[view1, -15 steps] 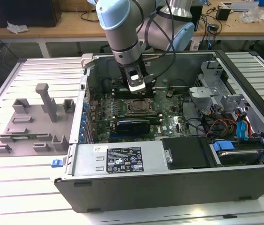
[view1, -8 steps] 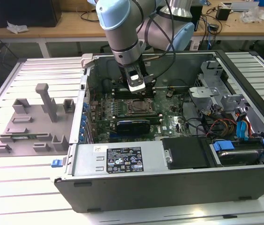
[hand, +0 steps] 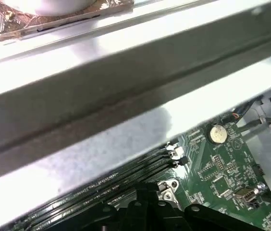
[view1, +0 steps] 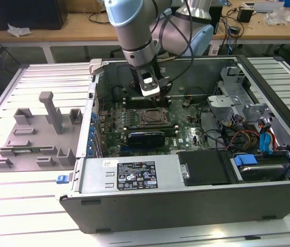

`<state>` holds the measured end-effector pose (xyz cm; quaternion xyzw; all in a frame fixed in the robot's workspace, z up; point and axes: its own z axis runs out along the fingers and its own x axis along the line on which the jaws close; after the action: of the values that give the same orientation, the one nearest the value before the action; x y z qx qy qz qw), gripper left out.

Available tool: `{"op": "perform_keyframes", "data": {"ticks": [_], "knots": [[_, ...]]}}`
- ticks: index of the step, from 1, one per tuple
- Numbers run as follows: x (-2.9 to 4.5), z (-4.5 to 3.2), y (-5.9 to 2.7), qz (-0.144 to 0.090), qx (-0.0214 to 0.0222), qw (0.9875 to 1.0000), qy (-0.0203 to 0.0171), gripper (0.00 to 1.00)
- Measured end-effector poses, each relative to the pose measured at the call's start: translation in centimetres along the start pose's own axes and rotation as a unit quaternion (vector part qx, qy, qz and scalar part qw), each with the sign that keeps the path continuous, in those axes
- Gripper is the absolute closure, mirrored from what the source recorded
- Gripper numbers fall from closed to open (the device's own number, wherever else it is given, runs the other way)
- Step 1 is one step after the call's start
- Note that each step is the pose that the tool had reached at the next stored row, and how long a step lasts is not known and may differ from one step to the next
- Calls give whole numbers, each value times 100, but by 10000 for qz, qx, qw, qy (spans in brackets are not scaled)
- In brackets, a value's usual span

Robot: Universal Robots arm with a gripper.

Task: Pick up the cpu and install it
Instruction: 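Install the first cpu locking lever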

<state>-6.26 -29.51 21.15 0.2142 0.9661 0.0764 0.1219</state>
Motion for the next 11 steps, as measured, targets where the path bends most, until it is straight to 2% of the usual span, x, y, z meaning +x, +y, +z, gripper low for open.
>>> {"op": "perform_keyframes", "data": {"ticks": [5,8,9,10,11], "knots": [[-18,-88,19,-12,41,10000,-19,89],[-29,-137,29,-46,151,9999,-68,89],[-31,-147,31,-61,203,9997,-90,89],[-32,-151,32,-70,231,9997,-101,89],[-34,-158,33,-85,286,9995,-122,89]]}}
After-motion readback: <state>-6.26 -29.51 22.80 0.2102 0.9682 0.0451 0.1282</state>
